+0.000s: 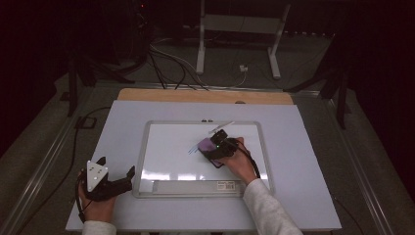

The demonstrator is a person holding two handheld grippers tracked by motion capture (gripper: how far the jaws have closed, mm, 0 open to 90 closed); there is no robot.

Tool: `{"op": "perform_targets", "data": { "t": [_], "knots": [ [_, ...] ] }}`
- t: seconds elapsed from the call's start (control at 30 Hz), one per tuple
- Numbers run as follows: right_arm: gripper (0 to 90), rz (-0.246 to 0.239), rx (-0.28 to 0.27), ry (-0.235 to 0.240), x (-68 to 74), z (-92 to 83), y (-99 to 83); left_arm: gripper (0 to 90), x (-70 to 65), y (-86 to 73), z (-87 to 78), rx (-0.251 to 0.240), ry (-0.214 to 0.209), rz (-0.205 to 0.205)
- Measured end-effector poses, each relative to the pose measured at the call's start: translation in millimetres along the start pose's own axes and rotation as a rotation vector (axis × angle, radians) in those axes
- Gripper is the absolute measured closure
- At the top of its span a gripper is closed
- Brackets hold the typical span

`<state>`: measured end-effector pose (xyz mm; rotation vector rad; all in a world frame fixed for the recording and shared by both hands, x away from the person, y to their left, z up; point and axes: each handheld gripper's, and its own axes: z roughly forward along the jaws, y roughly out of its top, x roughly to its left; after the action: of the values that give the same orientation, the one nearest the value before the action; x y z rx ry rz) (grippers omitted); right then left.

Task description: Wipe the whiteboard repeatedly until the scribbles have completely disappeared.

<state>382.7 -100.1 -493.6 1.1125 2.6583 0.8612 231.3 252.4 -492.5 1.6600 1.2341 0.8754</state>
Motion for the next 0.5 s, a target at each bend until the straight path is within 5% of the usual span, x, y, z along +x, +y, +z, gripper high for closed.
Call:
{"op": "perform_targets", "data": {
  "t": [0.13,0.17,0.2,0.33,0.43,0.5],
  "knots": [
    [40.8,-0.027,0.005,0.015,5.3,2.5,3.1,0.8,1.0,-0.2,-0.9,0.000,0.003,-0.003],
    [40.8,-0.009,-0.002,0.000,1.9,3.1,3.8,0.8,1.2,-0.2,-1.2,-0.001,0.004,-0.005],
    [40.8,0.068,-0.013,-0.073,-12.5,3.1,5.6,0.8,1.6,-0.2,-1.4,-0.002,0.004,-0.005],
    [40.8,0.195,-0.029,-0.221,-36.9,1.5,7.9,0.8,1.9,-0.3,-1.4,-0.001,0.003,-0.005],
    [40.8,0.247,-0.035,-0.251,-44.1,1.7,8.9,0.8,2.2,-0.4,-1.0,-0.002,0.002,-0.006],
    [40.8,0.229,-0.037,-0.232,-39.6,4.0,11.0,0.8,2.2,-0.5,-0.7,-0.001,0.000,-0.007]
  ]
}}
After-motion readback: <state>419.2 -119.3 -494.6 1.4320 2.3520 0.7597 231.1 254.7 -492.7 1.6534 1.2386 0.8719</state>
